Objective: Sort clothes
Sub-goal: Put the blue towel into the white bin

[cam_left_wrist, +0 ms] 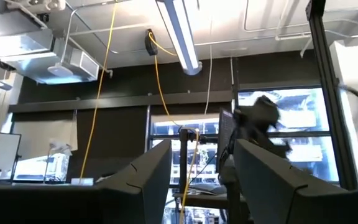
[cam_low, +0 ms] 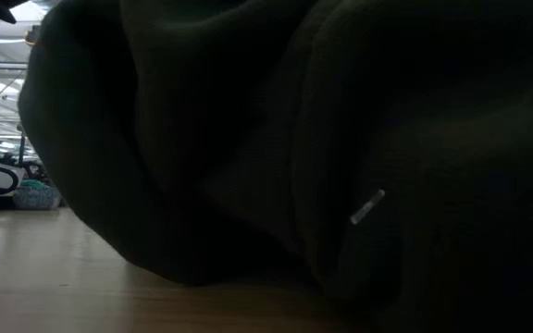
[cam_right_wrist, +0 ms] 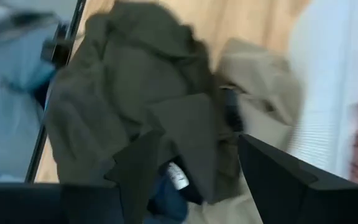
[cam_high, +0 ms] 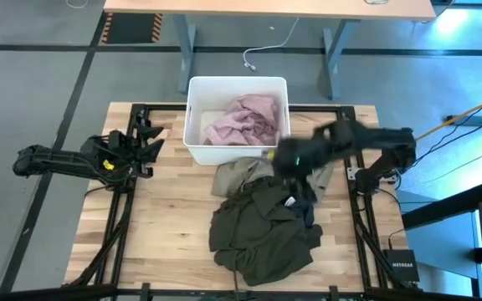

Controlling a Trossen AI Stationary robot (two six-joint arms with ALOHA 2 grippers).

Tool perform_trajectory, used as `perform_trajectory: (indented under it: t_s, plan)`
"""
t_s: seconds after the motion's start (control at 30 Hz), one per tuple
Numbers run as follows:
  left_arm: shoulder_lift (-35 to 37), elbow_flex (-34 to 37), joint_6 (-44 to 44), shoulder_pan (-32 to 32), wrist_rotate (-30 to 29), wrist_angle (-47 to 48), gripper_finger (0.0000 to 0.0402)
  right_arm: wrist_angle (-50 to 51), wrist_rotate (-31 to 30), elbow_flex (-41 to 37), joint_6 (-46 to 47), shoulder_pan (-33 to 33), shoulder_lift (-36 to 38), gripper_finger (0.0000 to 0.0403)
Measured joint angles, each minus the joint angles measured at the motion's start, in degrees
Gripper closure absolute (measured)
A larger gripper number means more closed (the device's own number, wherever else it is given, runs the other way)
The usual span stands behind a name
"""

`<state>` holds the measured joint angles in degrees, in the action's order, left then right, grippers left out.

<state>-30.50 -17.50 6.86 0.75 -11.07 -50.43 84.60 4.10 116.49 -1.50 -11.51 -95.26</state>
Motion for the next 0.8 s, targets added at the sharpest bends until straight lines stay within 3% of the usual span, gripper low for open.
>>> perform_trajectory:
  t_s: [0.33, 0.63, 0.8]
  plan:
    - [-0.02, 0.0, -0.84, 0.0, 0.0, 0.04, 0.0231, -11.8, -3.95, -20.17, 4.99, -13.23, 0.06, 0.0167]
    - [-0.02, 0.0, -1.38, 0.0, 0.0, 0.07, 0.0231, -32.83, -3.43, -34.92, 3.2, -19.3, 0.17, 0.0167]
    - [-0.02, 0.0, -2.01, 0.0, 0.02, 0.09, 0.0231, -29.82, -5.65, -37.08, 6.25, -19.8, 0.48, 0.0167]
